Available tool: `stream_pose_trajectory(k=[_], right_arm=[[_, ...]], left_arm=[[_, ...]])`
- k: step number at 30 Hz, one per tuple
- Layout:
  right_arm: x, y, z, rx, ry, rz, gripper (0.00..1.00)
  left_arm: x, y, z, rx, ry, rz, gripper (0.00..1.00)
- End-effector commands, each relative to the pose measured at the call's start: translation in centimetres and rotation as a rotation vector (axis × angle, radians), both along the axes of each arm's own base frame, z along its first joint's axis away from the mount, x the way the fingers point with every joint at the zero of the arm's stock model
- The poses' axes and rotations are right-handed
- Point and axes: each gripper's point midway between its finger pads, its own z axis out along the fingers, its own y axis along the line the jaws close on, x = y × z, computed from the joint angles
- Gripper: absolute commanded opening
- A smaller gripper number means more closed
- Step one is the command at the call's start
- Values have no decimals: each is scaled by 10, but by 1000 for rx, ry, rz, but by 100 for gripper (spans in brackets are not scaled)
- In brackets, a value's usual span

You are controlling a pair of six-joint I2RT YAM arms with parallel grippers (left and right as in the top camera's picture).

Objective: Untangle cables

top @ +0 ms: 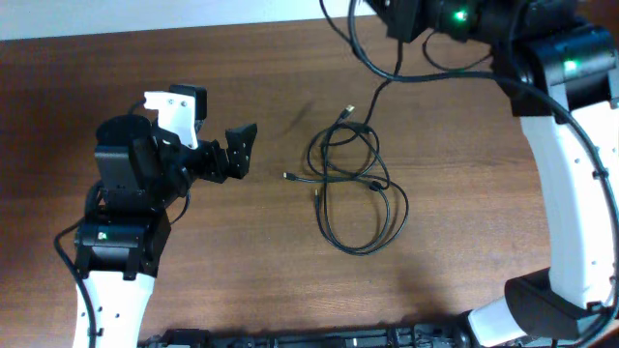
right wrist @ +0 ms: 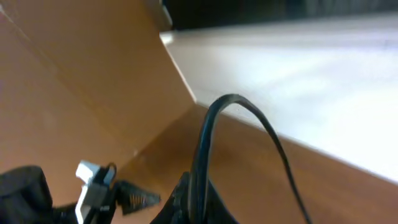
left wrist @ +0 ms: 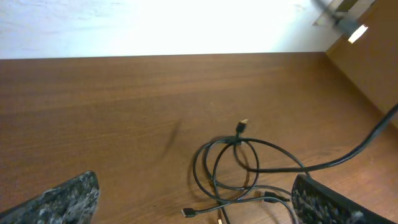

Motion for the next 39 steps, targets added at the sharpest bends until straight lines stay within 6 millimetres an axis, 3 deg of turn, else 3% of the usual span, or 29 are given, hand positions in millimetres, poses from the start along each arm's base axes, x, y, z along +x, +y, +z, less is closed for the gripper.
stream_pose_trajectory(k=[1, 5, 14, 21, 26, 31, 37, 39], right_arm=[[-7, -27, 33, 21, -103, -67, 4], [2, -56, 43, 23, -145, -146, 4], [22, -138, 41, 8, -140, -346, 4], [25, -217, 24, -2, -55, -535, 4], [10, -308, -13, -6, 122, -811, 4], [-26, -391, -50, -48, 290, -1127, 4], [-81, -467, -70, -143, 380, -1407, 4], [-94, -482, -71, -136, 387, -1455, 4]], left_arm=[[0, 2, 2, -4, -5, 14, 99], [0, 2, 2, -4, -5, 14, 99], [0, 2, 2, -4, -4, 14, 99], [0, 2, 2, -4, -5, 14, 99], [0, 2, 2, -4, -4, 14, 99], [0, 2, 2, -4, -5, 14, 99], [0, 2, 2, -4, -5, 14, 99], [0, 2, 2, -4, -4, 14, 99]])
